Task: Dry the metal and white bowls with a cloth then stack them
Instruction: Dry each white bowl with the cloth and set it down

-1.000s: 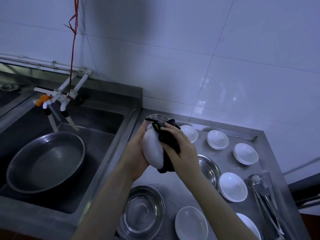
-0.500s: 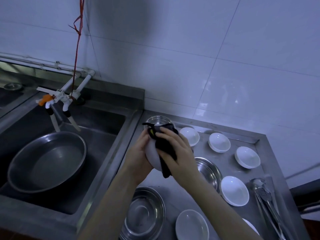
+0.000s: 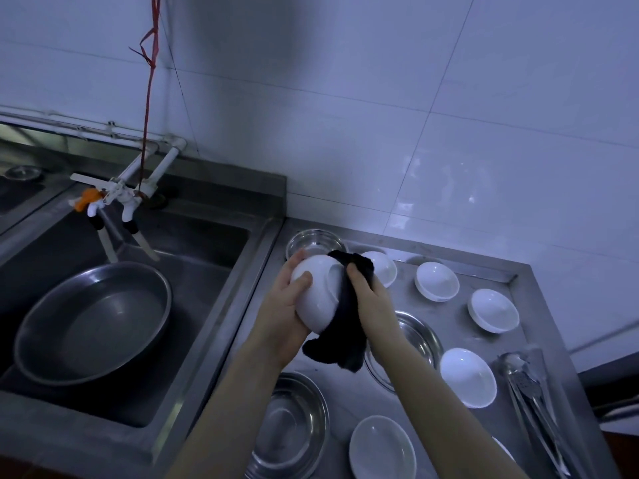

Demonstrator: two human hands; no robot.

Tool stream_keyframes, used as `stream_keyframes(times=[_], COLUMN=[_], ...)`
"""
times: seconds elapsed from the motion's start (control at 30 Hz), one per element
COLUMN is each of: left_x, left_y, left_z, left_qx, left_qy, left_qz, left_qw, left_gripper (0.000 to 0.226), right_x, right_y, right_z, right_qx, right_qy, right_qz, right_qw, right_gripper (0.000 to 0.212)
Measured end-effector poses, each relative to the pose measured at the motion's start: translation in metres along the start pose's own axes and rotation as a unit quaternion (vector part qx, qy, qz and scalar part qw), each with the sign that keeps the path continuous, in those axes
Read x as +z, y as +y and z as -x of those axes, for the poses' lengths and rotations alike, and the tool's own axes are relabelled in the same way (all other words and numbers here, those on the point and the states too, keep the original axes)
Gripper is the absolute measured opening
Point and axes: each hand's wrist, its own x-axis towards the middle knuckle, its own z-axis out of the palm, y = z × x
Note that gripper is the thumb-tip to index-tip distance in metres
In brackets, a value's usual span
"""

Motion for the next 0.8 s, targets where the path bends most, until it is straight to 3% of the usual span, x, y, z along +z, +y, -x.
stream_keyframes(times=[0.13, 0.27, 0.37, 0.47, 0.57, 0.7, 0.8], left_x=[0.001, 0.005, 0.004, 0.003, -0.004, -0.013, -0.015], left_y=[0.003, 0.007, 0.008, 0.007, 0.007, 0.018, 0.024], left_z=[-0.007, -0.010, -0.010, -0.006, -0.008, -0.013, -0.013], left_qx=[0.024, 0.032, 0.000, -0.042, -0.032, -0.029, -0.023], left_qy=[0.033, 0.040, 0.034, 0.013, 0.026, 0.037, 0.010], left_qz=[0.065, 0.095, 0.093, 0.103, 0.124, 0.147, 0.168], left_qw=[0.997, 0.994, 0.995, 0.994, 0.991, 0.988, 0.985], left_gripper=[0.033, 0.029, 0.030, 0.048, 0.050, 0.055, 0.055], right_x=[0.005, 0.019, 0.019, 0.017, 0.013, 0.000, -0.003], right_y=[0.021, 0.031, 0.036, 0.033, 0.031, 0.050, 0.053], right_z=[0.029, 0.061, 0.055, 0.042, 0.037, 0.047, 0.052], right_qx=[-0.022, -0.221, -0.310, -0.411, -0.447, -0.448, -0.381], right_qy=[0.033, 0.018, 0.013, -0.007, -0.022, -0.033, -0.027], right_qz=[-0.079, 0.026, 0.167, 0.284, 0.340, 0.308, 0.209], right_qw=[0.996, 0.975, 0.936, 0.866, 0.827, 0.838, 0.900], right_gripper=[0.036, 0.049, 0.052, 0.047, 0.045, 0.048, 0.053])
